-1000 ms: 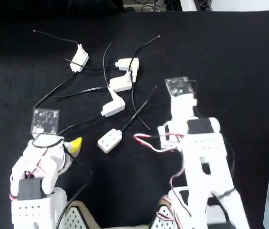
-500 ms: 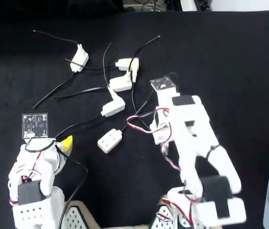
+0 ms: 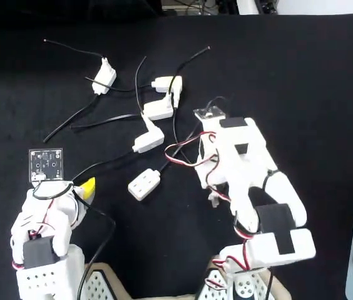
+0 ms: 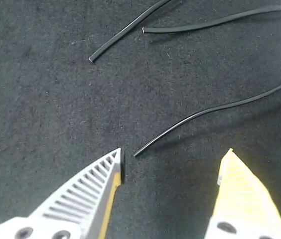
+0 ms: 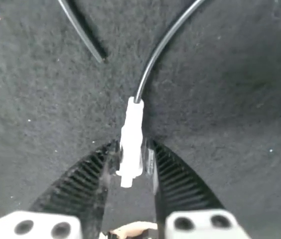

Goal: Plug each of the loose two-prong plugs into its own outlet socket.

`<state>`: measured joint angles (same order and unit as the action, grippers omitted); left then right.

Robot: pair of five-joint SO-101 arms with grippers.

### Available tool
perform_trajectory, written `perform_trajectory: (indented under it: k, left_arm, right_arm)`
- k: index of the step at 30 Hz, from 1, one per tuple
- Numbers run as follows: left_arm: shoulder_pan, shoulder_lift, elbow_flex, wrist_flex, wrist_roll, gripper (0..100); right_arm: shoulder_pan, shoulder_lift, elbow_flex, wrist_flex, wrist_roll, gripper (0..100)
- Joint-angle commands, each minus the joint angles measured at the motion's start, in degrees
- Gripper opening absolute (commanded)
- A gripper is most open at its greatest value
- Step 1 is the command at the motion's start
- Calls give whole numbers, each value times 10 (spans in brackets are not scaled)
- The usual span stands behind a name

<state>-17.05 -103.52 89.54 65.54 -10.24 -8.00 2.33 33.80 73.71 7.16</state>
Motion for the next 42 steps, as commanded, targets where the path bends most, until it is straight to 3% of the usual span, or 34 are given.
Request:
perform_trajectory:
  k: [1,7,10,17,24,28,35,42]
  left_arm:
    - [-2,-4,0,3,5,310]
    - [-2,-4,0,3,5,310]
    - [-2,-4,0,3,5,310]
    - [-2,-4,1,3,4,310]
    - [-1,-4,-2,3,7,310]
    - [-1,-4,-6,-3,47,310]
    - [0,-7,-57,-27,113,310]
    - [36,-7,-83,-91,171,310]
  right_arm:
    - [-6,17,-29,6,1,71]
    - [-4,58,-62,7,0,70]
    - [-4,58,-73,9,1,12]
    - [-3,44,-166,149,1,11]
    - [-4,-124,-182,191,0,11]
    - [-7,-244,-146,178,-1,11]
    - [-86,-408,-44,100,-19,11]
    - [-251,-542,48,5,-81,11]
